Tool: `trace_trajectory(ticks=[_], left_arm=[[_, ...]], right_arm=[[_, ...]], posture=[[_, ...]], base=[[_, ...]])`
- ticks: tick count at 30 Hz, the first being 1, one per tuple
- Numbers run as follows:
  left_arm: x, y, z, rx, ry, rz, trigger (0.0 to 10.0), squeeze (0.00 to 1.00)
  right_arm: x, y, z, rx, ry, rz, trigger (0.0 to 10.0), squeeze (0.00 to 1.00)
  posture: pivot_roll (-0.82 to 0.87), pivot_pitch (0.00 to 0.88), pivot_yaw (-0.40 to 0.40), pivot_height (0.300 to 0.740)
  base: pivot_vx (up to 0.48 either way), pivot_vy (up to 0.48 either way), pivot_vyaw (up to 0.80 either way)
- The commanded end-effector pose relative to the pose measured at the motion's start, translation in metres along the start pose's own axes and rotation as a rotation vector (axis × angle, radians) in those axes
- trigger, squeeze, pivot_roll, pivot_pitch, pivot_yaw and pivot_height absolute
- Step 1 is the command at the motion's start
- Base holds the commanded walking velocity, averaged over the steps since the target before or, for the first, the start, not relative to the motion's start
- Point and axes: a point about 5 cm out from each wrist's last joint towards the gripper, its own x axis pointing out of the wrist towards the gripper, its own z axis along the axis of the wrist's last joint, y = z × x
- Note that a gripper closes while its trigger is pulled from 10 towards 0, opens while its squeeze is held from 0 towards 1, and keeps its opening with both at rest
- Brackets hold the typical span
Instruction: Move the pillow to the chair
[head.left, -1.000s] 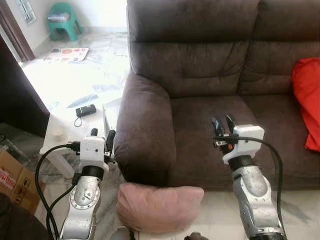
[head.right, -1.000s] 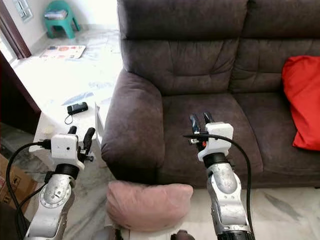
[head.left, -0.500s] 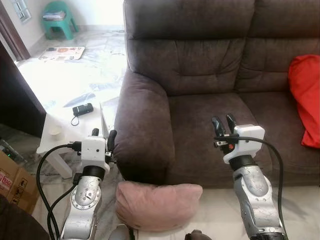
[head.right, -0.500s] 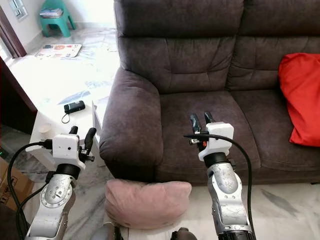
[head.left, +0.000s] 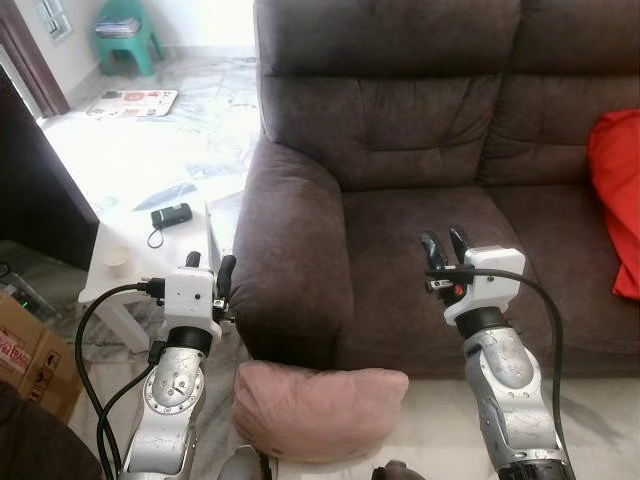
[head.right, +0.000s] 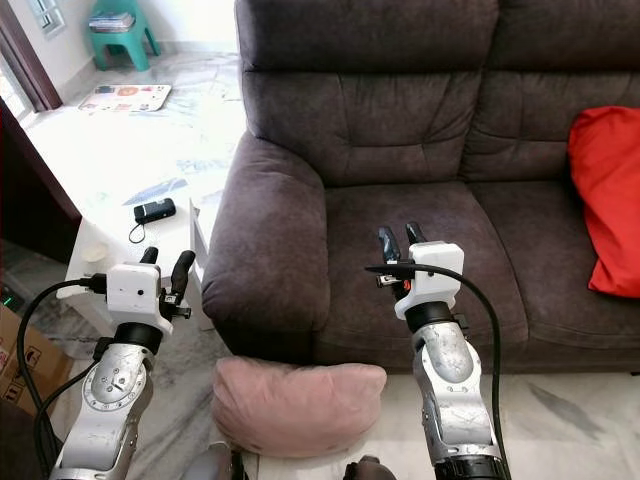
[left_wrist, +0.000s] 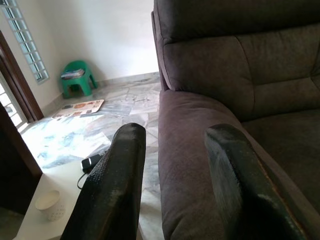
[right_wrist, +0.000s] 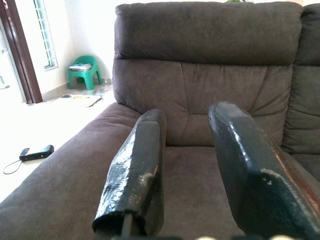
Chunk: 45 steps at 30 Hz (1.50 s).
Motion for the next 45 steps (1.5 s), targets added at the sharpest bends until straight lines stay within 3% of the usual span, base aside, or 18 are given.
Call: trace_trajectory(ticks=[1,5,37,45], left_arm=[[-0.0001,0.0,-0.0009,0.004,0.014,0.001,10.0,0.0],[-0.0003,0.0004,-0.0015,0.007,0.017,0.004,10.0,0.0],[0.0011,-0.0006,-0.0008,0.005,0.019,0.004,10.0,0.0],[0.0014,-0.0011,-0.0013,0.003,0.02,0.006,10.0,0.0]], right_arm=[[0.0,0.002,-0.004,0.009,0.025,0.009,10.0,0.0],[-0.0012,0.0039,-0.0029,0.024,0.006,0.007,10.0,0.0],[-0.0007,0.0037,-0.0049,0.013,0.036,0.019,10.0,0.0],[0.0001,0.0036,-0.0044,0.005,0.026,0.03,10.0,0.0]], posture=[[-0.01,0.075,0.017,0.645],[0.0,0.081,0.016,0.621],[-0.01,0.085,0.014,0.621],[-0.01,0.082,0.012,0.578]], base=[[0.0,0.0,0.0],[0.0,0.0,0.0],[0.0,0.0,0.0],[0.0,0.0,0.0]])
